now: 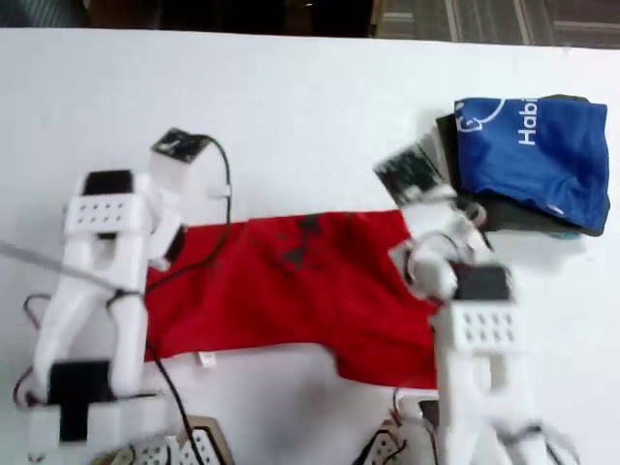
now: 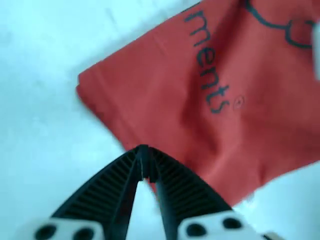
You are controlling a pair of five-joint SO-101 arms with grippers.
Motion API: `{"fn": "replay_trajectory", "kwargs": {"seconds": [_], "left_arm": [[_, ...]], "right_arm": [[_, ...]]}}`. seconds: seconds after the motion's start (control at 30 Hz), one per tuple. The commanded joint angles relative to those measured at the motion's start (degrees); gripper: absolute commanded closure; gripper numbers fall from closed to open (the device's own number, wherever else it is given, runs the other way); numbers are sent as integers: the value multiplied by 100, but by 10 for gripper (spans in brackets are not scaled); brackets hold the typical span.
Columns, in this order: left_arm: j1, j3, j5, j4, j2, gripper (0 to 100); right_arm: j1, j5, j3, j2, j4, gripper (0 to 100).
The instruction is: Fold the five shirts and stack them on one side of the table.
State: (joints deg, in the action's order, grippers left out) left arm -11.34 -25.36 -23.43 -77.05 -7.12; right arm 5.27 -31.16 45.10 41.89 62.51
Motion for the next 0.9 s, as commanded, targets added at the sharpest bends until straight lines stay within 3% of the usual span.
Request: {"fn": "replay_trajectory", "kwargs": {"seconds": [0.0,0.2,0.37,0.6,0.87], "left_arm": [[185,233,141,659,774,974],[149,725,149,1213,1969,974],[-431,1974,123,1029,3226,974],[-809,5244,132,-624,5152,974],[-765,8998,141,-2391,7042,974]], "right_arm": [[444,352,-730,-1552,-462,979],[558,404,-2022,-3978,-681,979],[92,404,-3130,-5552,-673,979],[-171,404,-4448,-6976,-602,979],[4,404,-5530,-7310,-119,979]]}}
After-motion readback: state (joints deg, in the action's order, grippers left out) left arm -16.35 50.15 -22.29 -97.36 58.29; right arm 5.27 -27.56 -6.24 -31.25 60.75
